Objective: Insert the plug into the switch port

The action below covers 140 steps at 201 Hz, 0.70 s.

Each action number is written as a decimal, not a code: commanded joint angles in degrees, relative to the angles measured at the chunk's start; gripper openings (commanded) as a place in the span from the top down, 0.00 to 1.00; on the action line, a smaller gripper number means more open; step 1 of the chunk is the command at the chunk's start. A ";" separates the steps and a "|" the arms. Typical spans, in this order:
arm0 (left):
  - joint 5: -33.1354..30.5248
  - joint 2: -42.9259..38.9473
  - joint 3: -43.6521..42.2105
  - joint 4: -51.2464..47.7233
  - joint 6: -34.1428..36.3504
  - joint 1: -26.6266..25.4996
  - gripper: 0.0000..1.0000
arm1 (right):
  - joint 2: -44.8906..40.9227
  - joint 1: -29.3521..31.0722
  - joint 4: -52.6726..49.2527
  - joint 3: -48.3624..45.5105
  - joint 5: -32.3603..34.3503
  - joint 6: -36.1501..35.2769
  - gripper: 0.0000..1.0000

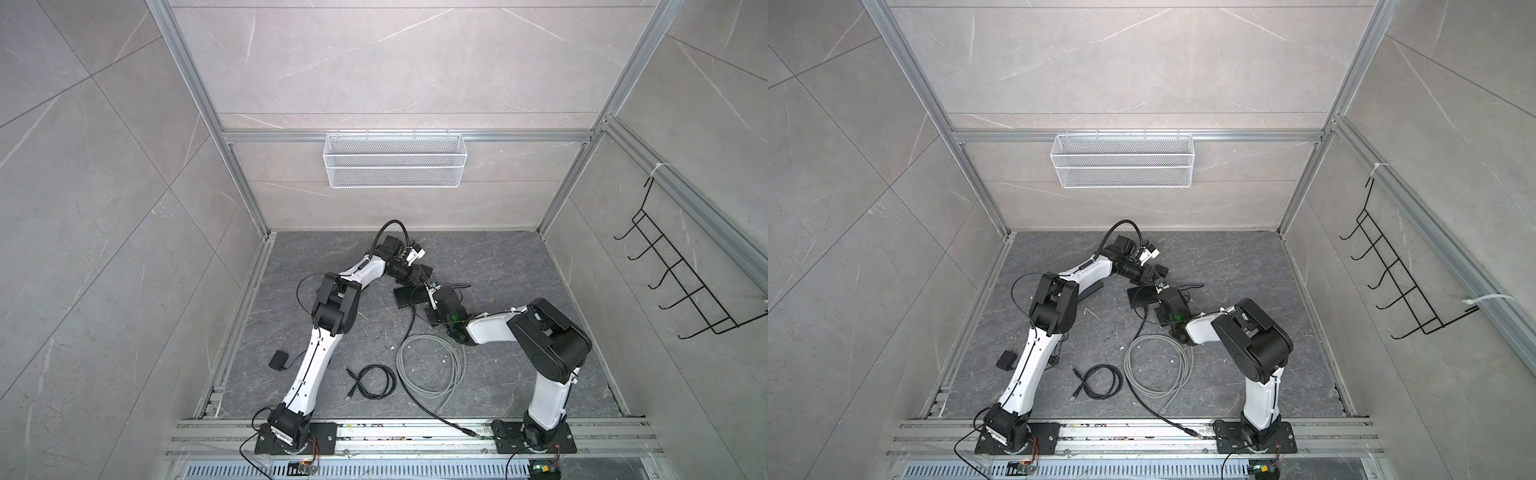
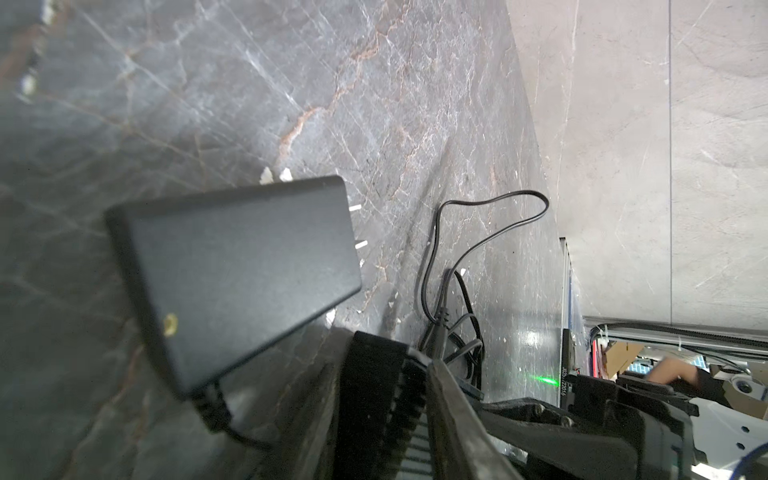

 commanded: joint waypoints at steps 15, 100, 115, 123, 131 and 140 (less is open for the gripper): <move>9.45 2.39 -1.55 -4.34 -2.46 -4.94 0.64 | 2.07 -1.26 -6.44 6.73 -3.97 1.18 0.85; 9.98 1.97 -2.84 -2.77 -3.86 -5.33 0.65 | 2.90 -4.77 -17.01 14.52 -11.41 2.81 0.86; 9.88 2.08 -2.99 -2.47 -4.16 -5.32 0.66 | 3.02 -4.85 -19.26 16.59 -12.24 2.49 0.86; 9.80 2.21 -3.01 -2.36 -4.15 -5.33 0.66 | 2.98 -4.94 -20.13 17.66 -12.28 2.01 0.86; 9.87 2.21 -3.10 -2.36 -4.29 -5.32 0.66 | 2.83 -4.95 -20.14 18.33 -12.14 0.82 0.86; 9.87 2.21 -3.32 -2.08 -4.37 -5.33 0.66 | 2.86 -5.03 -17.78 18.31 -11.71 -0.16 0.86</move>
